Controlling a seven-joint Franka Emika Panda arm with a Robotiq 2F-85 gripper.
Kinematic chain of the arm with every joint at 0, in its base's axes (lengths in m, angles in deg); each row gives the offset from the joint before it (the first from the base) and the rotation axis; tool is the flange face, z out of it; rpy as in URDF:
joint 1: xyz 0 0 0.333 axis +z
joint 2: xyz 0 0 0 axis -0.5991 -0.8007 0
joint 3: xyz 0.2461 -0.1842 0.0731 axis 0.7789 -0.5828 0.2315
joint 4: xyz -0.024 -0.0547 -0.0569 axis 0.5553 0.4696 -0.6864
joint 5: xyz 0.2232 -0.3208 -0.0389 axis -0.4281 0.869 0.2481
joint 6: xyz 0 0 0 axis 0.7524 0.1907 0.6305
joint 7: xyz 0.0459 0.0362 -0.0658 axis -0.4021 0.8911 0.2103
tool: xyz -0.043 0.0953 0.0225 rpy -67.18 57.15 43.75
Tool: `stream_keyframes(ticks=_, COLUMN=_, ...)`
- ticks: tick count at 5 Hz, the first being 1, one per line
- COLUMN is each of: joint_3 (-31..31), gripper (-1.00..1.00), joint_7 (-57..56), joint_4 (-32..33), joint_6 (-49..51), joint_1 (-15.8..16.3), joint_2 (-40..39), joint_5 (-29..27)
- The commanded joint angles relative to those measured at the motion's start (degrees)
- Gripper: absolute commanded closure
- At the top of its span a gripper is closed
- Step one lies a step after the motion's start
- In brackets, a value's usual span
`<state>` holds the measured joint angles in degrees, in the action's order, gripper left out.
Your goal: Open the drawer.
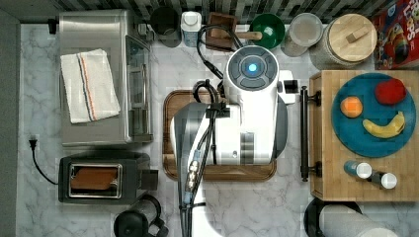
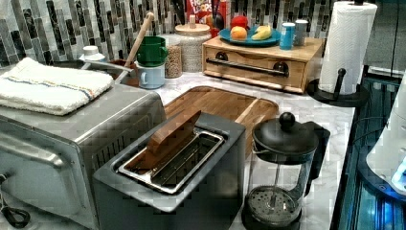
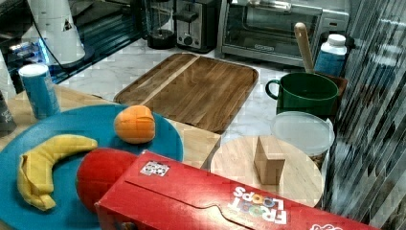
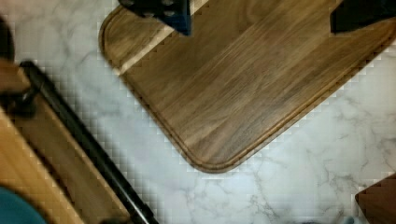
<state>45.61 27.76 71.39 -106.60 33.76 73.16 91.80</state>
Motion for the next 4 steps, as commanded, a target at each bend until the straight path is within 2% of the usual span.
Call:
stream_keyframes(ticks=1, joint_3=-2.84, gripper=-1.00, joint_7=-24.35, joint_4=7.68, joint_6=-6.44, joint_1=-3.48, joint_2=4.47, joint_5=3.96)
stream_keyframes(ticks=3, joint_3=-5.16, gripper=-1.00, joint_7=-38.91, joint_4=8.81, joint_6=-12.76, joint_1=-6.20, joint_2=3.71, joint_5=6.83)
stream_keyframes(ticks=4, joint_3=-7.26, gripper=-1.00, joint_7=-45.75, joint_4=10.48, joint_6=-19.23, joint_1=-7.17, joint_2=2.58, joint_5=6.51)
